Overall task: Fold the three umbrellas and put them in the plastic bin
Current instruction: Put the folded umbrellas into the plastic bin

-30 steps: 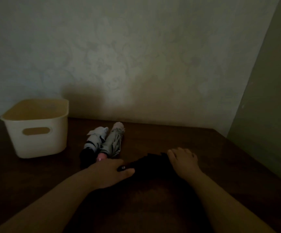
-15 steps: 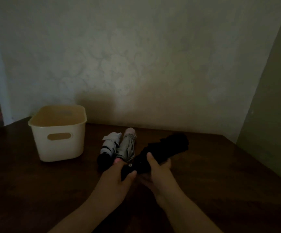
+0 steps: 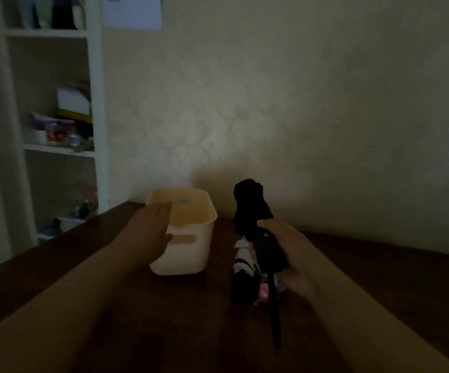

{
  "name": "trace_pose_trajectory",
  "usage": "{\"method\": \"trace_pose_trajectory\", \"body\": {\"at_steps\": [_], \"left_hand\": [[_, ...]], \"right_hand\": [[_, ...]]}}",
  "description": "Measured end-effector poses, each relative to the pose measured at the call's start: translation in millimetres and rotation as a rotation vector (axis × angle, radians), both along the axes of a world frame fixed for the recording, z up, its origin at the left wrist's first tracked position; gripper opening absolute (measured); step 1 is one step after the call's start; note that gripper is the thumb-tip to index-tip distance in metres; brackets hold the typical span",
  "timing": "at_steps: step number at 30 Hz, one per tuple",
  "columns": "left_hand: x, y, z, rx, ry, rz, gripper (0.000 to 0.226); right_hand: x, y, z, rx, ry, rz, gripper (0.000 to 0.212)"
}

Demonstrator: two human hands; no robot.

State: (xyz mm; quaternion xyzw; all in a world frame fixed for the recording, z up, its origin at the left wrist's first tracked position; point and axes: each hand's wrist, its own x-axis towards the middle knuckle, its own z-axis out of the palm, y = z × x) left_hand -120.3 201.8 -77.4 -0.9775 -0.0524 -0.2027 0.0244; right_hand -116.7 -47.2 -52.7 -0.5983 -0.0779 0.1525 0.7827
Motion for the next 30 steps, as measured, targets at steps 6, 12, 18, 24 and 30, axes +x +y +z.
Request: {"method": "trace_pose_trajectory", "body": {"at_steps": [6,12,18,24,30], "left_hand": [[4.4,5.3,-17.8,-0.024,-0.018,-0.097,0.02],[-22.0,1.8,-40.1,0.182,-0.166,-0.29,0.034],[-45.7,1.9,-56.6,0.123,-0.199,-0.425,0.033],[-65.1,-5.1,-57.1,-0.128,-0.26,-0.451,0.029],[-68.5,-7.4,-54.4,-0.095,-0.24,-0.45,0.045]], "right_hand": [[-2.8,19.8,7.7,-0.091,-0.079,0.183,0.035],[-2.7,28.2,21.3,-0.226,-0.085,0.255,0.013],[2.6,54.0,9.8,-0.357,-0.101,0.316,0.018],[9.2,91.5,-17.6,-0.435,-0.176,0.259,0.037],[11.2,88.6,-7.4,-0.947,-0.544,0.324,0.047]]}}
